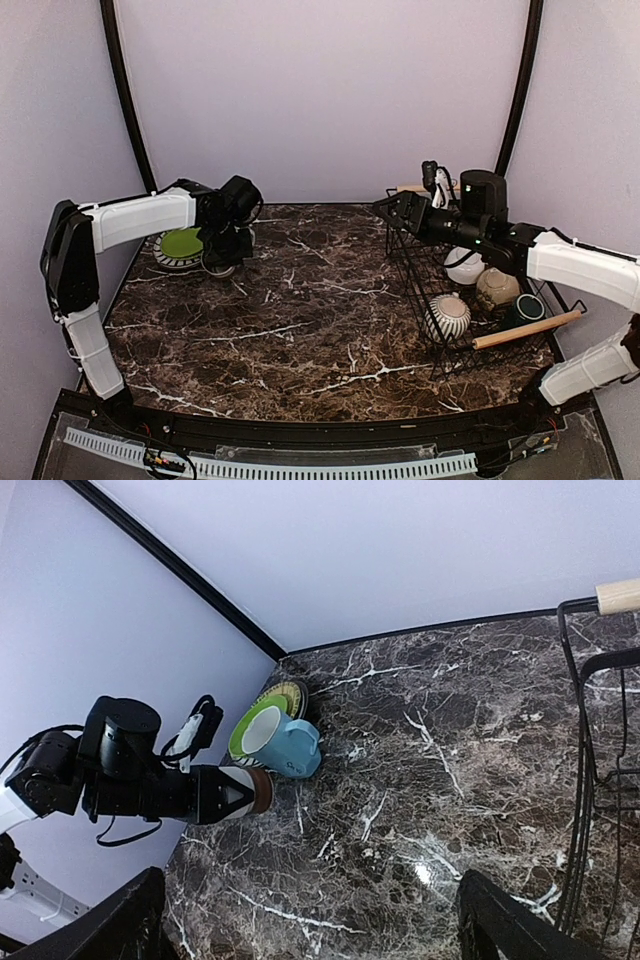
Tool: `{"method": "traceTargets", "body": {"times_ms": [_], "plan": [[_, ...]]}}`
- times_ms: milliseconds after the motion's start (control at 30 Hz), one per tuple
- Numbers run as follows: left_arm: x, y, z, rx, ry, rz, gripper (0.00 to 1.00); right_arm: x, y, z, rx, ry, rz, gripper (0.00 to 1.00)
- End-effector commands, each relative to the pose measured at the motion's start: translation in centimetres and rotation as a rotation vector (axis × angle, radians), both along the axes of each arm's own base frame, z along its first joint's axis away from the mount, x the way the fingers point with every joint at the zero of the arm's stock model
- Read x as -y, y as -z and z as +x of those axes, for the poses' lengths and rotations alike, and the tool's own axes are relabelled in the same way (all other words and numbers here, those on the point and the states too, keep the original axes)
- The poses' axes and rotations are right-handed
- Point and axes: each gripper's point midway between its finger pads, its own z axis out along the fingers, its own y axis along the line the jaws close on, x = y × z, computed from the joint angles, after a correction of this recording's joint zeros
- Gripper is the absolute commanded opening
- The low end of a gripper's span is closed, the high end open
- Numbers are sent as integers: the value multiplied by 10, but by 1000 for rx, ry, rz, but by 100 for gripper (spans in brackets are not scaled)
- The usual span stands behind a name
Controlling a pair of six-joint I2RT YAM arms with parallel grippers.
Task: Unload the mixed dishes from the dish rack
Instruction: Place the cup at the corner of the board.
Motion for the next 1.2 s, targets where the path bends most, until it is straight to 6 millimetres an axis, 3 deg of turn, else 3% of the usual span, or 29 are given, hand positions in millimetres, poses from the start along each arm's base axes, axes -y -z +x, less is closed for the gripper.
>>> {"method": "traceTargets", "body": {"times_ms": [0, 233, 533, 733, 867, 967, 1033, 1167], "plan": [[-39, 7, -6, -20, -188, -24, 1, -3, 4, 6, -3, -1, -10, 99], [-76, 23, -1, -62, -328, -85, 1, -3, 9, 8, -9, 4, -9, 99], [-82, 45, -2, -113, -383, -167, 8, 1, 7, 5, -1, 12, -15, 99], [-90, 42, 3, -102, -398, -179, 18, 3, 7, 5, 2, 18, -15, 99], [-90, 30, 8, -66, -379, -187, 28, 2, 6, 5, 4, 17, -18, 99], [-95, 11, 13, -4, -375, -173, 57, 4, 4, 6, 11, 22, -36, 99], [-99, -6, 17, 48, -364, -163, 68, 6, 2, 6, 16, 28, -52, 99], [-98, -49, 29, 196, -292, -190, 78, 11, -6, 6, 39, 38, -97, 99]]}}
